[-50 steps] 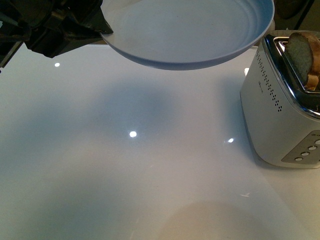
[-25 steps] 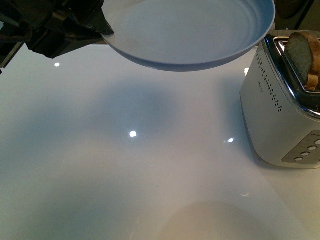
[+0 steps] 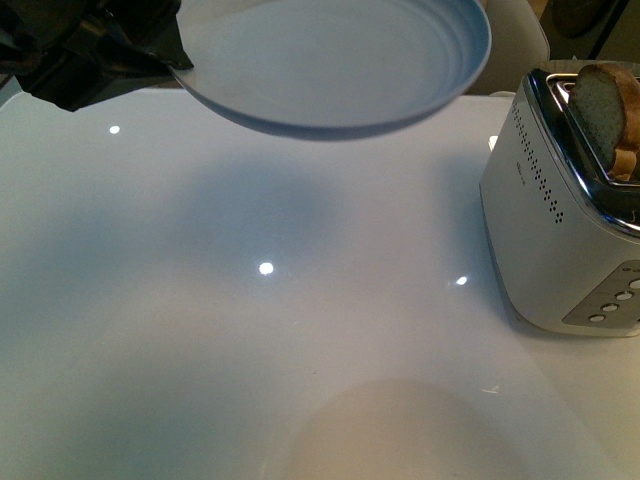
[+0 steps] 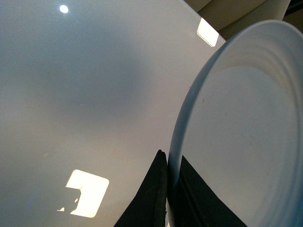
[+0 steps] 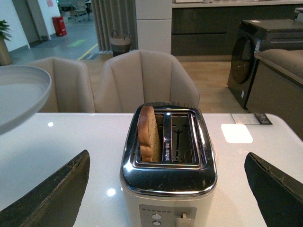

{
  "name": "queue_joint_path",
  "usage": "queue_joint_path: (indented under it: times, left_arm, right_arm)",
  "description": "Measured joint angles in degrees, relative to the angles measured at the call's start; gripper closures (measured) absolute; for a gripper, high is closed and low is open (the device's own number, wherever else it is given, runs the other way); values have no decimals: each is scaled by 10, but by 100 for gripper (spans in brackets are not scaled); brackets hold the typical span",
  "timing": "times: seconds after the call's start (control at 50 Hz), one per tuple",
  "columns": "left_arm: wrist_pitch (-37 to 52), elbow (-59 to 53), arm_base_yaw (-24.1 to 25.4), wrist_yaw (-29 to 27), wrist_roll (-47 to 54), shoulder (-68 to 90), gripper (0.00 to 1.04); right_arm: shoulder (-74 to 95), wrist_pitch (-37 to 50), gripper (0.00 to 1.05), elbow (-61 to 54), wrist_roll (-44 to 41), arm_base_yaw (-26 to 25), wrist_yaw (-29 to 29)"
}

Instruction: Left arm holds plate, right arm toasts bread

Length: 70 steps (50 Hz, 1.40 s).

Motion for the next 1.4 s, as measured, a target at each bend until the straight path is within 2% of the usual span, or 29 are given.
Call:
queue_joint_path:
  times: [0.12, 0.22, 0.32, 0.4, 0.5, 0.74, 0.94, 1.4]
  left_arm:
    - [-6, 8, 25, 19, 9, -2, 101]
    - [-4, 9, 67, 54, 33, -3, 101]
    - [22, 9, 127, 90, 69, 5, 101]
    - [59, 8, 183, 141, 100, 35, 101]
    - [85, 9, 244, 167, 167, 104, 101]
    - [131, 43, 342, 188, 347, 295, 101]
    - [170, 76, 354, 212, 391, 389, 101]
    - [194, 176, 342, 235, 384, 523, 101]
  right_arm:
    - [0, 0, 9, 0, 0, 0, 0]
    - [0, 0, 9, 0, 0, 0, 0]
    - [0, 0, 9, 0, 0, 0, 0]
    - [0, 0, 9, 0, 0, 0, 0]
    - [0, 0, 9, 0, 0, 0, 0]
    - [0, 0, 9, 0, 0, 0, 0]
    - [0, 0, 9, 0, 0, 0, 0]
    - [0, 0, 9, 0, 0, 0, 0]
